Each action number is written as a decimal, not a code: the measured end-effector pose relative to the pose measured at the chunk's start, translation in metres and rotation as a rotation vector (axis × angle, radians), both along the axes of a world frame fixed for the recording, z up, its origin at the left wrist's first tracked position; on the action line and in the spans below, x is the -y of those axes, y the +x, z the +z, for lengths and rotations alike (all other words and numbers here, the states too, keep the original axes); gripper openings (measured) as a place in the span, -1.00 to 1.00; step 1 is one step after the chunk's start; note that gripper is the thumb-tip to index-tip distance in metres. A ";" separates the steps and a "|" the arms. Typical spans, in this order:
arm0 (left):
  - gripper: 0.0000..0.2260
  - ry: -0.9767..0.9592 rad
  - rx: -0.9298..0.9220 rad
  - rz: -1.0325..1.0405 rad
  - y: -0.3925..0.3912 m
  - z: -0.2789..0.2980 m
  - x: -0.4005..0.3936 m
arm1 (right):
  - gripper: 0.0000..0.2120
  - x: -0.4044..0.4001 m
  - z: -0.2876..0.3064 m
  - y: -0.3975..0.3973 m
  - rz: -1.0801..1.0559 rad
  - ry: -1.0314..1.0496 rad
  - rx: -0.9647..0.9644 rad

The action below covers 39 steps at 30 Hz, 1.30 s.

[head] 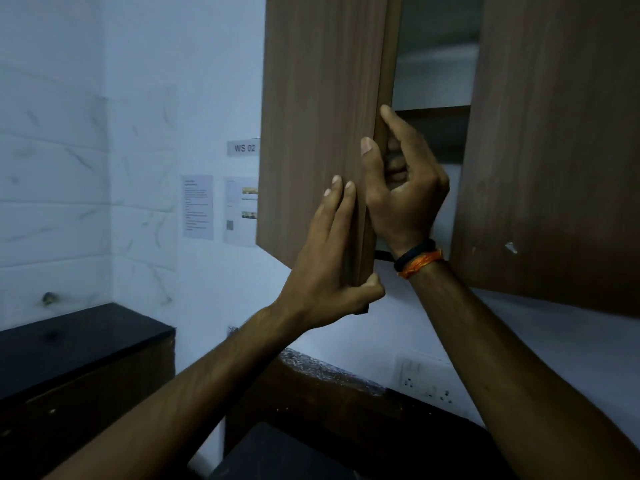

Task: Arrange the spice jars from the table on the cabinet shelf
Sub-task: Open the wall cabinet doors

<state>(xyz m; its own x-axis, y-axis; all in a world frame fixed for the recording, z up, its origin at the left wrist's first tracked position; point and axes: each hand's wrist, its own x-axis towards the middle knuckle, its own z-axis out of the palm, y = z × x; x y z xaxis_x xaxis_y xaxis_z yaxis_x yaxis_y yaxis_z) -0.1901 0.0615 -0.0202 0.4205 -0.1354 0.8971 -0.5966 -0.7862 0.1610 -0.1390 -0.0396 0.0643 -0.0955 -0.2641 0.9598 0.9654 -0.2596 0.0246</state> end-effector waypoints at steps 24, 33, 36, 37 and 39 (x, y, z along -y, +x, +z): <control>-0.25 -0.112 0.223 0.413 -0.132 -0.016 -0.122 | -0.52 -0.166 -0.006 -0.076 0.509 -0.431 -0.093; -0.23 -0.220 0.194 0.793 -0.139 -0.017 -0.168 | -0.36 -0.227 -0.034 -0.070 0.290 -0.705 -0.115; -0.22 -0.208 0.142 0.920 -0.134 -0.017 -0.186 | -0.31 -0.244 -0.045 -0.067 0.207 -0.804 -0.108; -0.22 -0.195 0.132 0.940 -0.133 -0.018 -0.193 | -0.30 -0.249 -0.047 -0.065 0.180 -0.824 -0.102; -0.24 -0.157 0.108 0.975 -0.132 -0.018 -0.209 | -0.28 -0.259 -0.051 -0.061 0.126 -0.849 -0.084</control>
<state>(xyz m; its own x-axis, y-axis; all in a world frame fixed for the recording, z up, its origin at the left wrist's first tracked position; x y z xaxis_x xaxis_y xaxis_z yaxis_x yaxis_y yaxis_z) -0.3220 0.2701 -0.0386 0.1997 0.3500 0.9152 0.2823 -0.9150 0.2883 -0.1997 0.2192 0.0129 -0.0337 0.5418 0.8398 0.9931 -0.0763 0.0891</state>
